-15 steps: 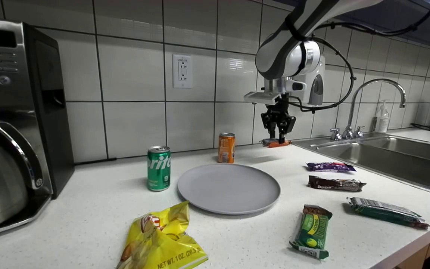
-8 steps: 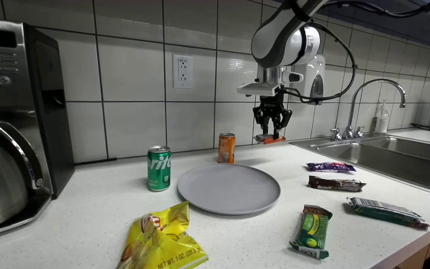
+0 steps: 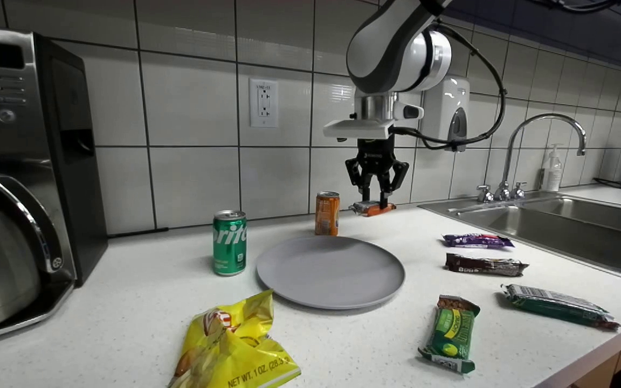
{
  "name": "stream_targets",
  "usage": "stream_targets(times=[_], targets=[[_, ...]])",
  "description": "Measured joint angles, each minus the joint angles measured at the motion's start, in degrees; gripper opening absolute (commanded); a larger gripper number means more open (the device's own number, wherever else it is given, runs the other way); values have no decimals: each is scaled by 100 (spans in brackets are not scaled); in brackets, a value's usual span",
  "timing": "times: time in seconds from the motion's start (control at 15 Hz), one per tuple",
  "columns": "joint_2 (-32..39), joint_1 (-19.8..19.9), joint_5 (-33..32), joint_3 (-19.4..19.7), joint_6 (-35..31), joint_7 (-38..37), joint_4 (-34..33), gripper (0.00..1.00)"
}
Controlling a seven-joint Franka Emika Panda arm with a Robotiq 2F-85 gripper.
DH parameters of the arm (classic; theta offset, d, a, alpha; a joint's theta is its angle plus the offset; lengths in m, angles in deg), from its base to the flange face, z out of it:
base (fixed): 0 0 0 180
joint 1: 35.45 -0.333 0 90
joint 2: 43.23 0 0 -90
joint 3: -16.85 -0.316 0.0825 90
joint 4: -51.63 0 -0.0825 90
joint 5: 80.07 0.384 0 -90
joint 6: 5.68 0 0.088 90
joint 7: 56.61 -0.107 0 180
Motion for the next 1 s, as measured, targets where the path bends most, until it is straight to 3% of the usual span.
stream_targets(times=[1.0], targets=[[303, -396, -69, -288, -26, 319, -8, 17]])
